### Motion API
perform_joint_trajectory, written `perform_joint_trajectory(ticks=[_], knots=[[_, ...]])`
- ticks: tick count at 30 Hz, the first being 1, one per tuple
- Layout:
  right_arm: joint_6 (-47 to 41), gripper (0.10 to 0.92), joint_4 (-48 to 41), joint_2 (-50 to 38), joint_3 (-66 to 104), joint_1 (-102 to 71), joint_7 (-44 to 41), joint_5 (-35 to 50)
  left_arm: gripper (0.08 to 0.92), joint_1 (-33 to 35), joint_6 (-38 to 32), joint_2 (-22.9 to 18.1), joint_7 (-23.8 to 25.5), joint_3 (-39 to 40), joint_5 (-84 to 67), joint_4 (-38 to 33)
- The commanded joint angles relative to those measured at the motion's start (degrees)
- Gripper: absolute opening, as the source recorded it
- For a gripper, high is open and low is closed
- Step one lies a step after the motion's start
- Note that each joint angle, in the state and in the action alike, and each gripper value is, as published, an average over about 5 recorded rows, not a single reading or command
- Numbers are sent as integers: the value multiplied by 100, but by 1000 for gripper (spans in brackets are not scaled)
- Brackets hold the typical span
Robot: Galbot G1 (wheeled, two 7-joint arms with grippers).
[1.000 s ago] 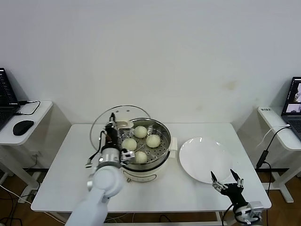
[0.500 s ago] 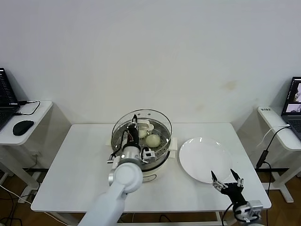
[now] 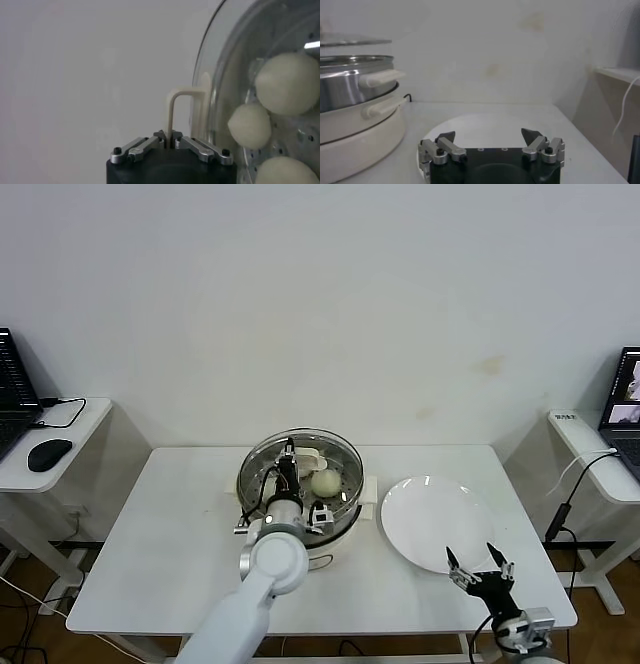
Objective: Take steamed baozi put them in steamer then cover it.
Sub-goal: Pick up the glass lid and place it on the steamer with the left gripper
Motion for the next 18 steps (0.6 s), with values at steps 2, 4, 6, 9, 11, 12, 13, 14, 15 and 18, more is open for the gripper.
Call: perform_joint_trajectory(ticks=[2,4,6,9,11,12,13,14,15,18], knots=[[1,823,-23,-4,-12,24,-3,-9,144,10,11,-45,103,63,130,87],[1,823,-28,-4,-13,29,-3,-9,144,9,11,-35,116,61,130,81],[4,823,-33,-1,-17,30,-4,-10,144,7,10,-9,114,58,130,93],[10,823,-41,3,-25,29,-5,-17,144,21,8,31,110,28,129,105],[12,823,-48,1,-30,28,-6,-22,144,44,7,39,103,-1,127,100],[13,823,-51,0,-32,29,-7,-24,144,57,8,38,96,-12,125,97],[14,823,-53,-1,-33,31,-7,-25,144,68,8,34,88,-19,123,95],[14,823,-54,-3,-34,32,-8,-25,144,78,8,27,81,-23,121,96],[13,823,-53,-3,-34,34,-8,-25,144,86,8,19,75,-24,119,99],[12,823,-45,0,-35,36,-7,-26,144,105,6,-5,67,-25,117,114]])
